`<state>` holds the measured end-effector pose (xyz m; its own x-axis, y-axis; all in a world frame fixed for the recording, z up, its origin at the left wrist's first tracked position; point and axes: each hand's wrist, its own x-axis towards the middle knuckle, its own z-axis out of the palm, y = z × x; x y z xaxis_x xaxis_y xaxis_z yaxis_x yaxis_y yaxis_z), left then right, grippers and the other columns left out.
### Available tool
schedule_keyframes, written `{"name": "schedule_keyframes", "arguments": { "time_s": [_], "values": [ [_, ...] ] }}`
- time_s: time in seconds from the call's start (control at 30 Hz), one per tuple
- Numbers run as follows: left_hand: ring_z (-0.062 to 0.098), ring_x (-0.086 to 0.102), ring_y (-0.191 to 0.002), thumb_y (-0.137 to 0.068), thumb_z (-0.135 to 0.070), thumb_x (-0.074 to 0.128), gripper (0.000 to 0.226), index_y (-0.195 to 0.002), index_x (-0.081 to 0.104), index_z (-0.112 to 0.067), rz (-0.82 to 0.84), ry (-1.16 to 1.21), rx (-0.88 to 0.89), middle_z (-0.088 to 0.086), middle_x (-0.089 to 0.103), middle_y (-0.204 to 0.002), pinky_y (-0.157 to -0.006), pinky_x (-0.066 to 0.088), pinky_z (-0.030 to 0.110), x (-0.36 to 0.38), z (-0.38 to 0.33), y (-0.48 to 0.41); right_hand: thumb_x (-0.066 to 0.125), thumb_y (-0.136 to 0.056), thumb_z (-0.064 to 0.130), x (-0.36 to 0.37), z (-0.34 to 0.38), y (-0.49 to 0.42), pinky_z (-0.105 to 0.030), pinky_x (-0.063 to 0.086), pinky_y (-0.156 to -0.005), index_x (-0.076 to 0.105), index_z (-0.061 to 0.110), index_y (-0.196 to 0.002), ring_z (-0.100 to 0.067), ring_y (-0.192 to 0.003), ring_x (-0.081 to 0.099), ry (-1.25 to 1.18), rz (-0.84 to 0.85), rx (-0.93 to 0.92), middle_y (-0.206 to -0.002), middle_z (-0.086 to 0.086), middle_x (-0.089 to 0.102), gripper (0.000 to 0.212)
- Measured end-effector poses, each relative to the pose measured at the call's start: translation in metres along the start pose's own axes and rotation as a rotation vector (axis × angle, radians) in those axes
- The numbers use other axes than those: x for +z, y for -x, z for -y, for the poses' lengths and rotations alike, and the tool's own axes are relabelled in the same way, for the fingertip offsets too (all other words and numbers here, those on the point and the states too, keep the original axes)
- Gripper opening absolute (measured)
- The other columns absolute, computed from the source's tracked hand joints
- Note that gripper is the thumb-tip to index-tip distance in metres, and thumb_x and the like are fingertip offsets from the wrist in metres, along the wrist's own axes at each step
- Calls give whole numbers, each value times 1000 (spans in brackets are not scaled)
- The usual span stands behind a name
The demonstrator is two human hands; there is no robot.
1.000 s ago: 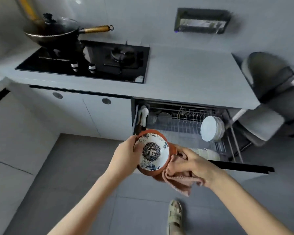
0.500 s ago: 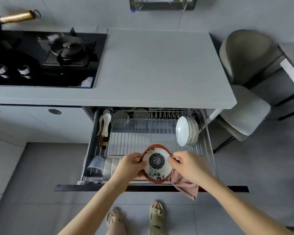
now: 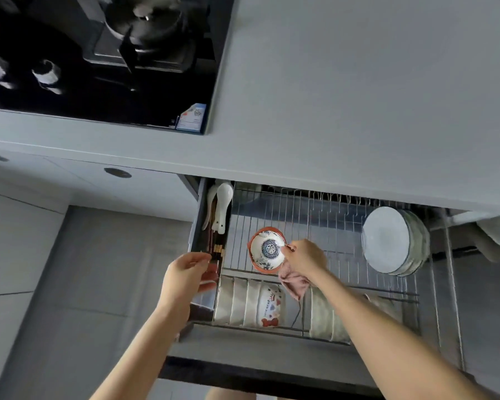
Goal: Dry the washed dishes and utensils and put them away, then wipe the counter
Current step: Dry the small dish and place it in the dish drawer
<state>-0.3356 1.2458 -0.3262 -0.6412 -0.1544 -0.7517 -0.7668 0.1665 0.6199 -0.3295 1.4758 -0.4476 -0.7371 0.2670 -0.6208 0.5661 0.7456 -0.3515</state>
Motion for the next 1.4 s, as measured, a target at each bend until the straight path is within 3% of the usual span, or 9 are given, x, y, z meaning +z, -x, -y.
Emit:
{"name": "schedule_keyframes", "arguments": {
  "time_s": [0.33, 0.63, 0.77, 0.87, 0.97, 1.07, 1.23, 1.3, 1.4],
  "values": [
    [26, 68, -80, -94, 0, 46, 21, -97, 65, -8, 20, -16, -106, 13, 70, -88, -73, 59, 36, -28, 16, -59, 51, -94, 44, 74, 9, -51, -22, 29, -49, 38, 20, -58, -10, -47, 38, 108, 172, 72, -51, 6, 40, 45],
    [21, 66, -73, -95, -1, 45, 19, -96, 64, -8, 31, -12, -155, 13, 69, -85, -66, 57, 31, -24, 26, -69, 54, -90, 53, 83, 2, -68, -24, 31, -54, 42, 20, -62, -15, -54, 44, 155, 161, 36, -55, 5, 45, 45],
    [20, 64, -68, -94, -1, 44, 21, -91, 63, -10, 14, 5, -154, 12, 68, -82, -61, 56, 28, -20, 25, -59, 52, -91, 51, 70, 1, -49, -23, 44, -56, 62, 22, -93, -15, -69, 62, 229, 25, -14, -82, 6, 68, 31],
    [20, 65, -70, -94, -2, 45, 20, -91, 64, -10, 14, 18, -138, 10, 68, -81, -62, 57, 27, -15, 21, -43, 58, -92, 34, 48, 4, -26, -27, 51, -58, 54, 23, -124, -16, -76, 65, 160, -127, -12, -105, 2, 69, 34],
    [21, 65, -74, -94, -6, 50, 15, -91, 64, -12, 41, 20, -115, 10, 69, -85, -63, 57, 25, -8, 16, -20, 50, -97, 29, 16, 23, 6, -26, 49, -50, 50, 19, -130, -11, -71, 61, -141, -164, -21, -102, 3, 65, 34],
    [15, 67, -80, -89, -20, 62, 13, -101, 64, -14, 109, -1, -40, 5, 70, -91, -66, 56, 22, -4, 12, 8, 48, -97, 31, -17, 57, 47, -30, 55, -59, 47, 23, -129, -11, -87, 61, -701, 46, 14, -107, 6, 56, 32],
    [11, 65, -99, -64, -54, 76, 65, -119, 49, -34, 208, 105, 39, -6, 65, -110, -90, 52, 35, -21, 14, 56, 53, -95, 10, -43, 119, 110, -26, 56, -65, 54, 27, -125, -18, -98, 68, -1071, 370, -130, -114, 2, 67, 35],
    [18, 69, -94, -66, -42, 80, 65, -121, 48, -31, 137, 318, 45, 2, 66, -109, -88, 54, 38, -43, 19, 70, 51, -94, 1, -40, 142, 129, -28, 57, -66, 56, 27, -124, -23, -103, 68, -1104, 517, -182, -115, -2, 69, 40],
    [19, 71, -75, -80, -12, 71, 33, -110, 59, -17, -63, 455, 147, 11, 69, -93, -69, 58, 29, -87, 28, 93, 52, -92, 0, -26, 181, 155, -31, 55, -78, 55, 28, -127, -19, -109, 65, -960, 639, -318, -119, 2, 67, 45]
  ]
}}
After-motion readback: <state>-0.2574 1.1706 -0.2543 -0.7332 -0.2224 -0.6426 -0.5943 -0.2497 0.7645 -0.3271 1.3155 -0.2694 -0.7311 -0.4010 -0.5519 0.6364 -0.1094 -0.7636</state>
